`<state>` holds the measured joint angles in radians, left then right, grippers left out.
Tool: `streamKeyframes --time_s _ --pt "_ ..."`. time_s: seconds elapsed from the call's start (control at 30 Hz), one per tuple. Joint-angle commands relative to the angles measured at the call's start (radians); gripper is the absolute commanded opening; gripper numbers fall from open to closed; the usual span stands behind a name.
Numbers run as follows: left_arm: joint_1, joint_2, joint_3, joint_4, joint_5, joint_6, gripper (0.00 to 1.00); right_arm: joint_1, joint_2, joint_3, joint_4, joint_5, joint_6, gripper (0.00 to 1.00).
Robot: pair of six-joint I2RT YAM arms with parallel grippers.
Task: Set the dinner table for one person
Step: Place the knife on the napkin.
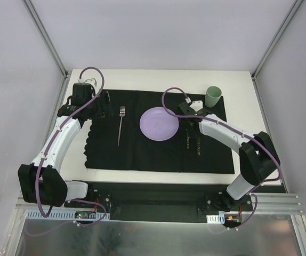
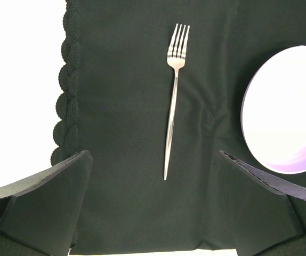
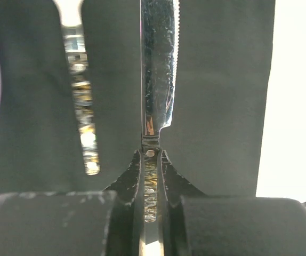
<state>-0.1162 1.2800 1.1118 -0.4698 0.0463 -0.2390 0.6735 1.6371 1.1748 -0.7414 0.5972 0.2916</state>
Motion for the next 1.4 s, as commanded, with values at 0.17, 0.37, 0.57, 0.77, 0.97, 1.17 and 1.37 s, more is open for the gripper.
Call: streamKeyframes --time_s 0.17,0.37,0.57,0.77,0.97,1.17,1.37 --pt "0.009 -0.018 0.000 -0.003 0.017 0.000 0.99 -0.115 -0.106 -0.056 0.097 -0.086 -0.037 0.01" --pt "0.009 -0.018 0.000 -0.003 0.020 -0.002 0.99 -0.175 -0.077 -0.050 0.152 -0.143 -0.077 0.01" --pt "0.010 -0.018 -0.001 -0.003 0.018 0.003 0.99 -0.207 -0.011 -0.015 0.194 -0.183 -0.111 0.01" --pt "0.013 -0.019 -0.003 -0.003 0.015 0.003 0.99 -0.210 0.058 0.022 0.212 -0.203 -0.144 0.01" --pt "0.020 -0.019 -0.004 -0.003 0.013 0.007 0.99 -0.221 0.096 0.031 0.224 -0.214 -0.149 0.01" --pt "0.024 -0.015 0.000 -0.003 0.020 0.009 0.99 -0.230 0.112 0.025 0.224 -0.217 -0.149 0.01" --pt "0.026 -0.013 0.000 -0.003 0.021 0.009 0.99 -0.236 0.125 0.020 0.231 -0.232 -0.152 0.01"
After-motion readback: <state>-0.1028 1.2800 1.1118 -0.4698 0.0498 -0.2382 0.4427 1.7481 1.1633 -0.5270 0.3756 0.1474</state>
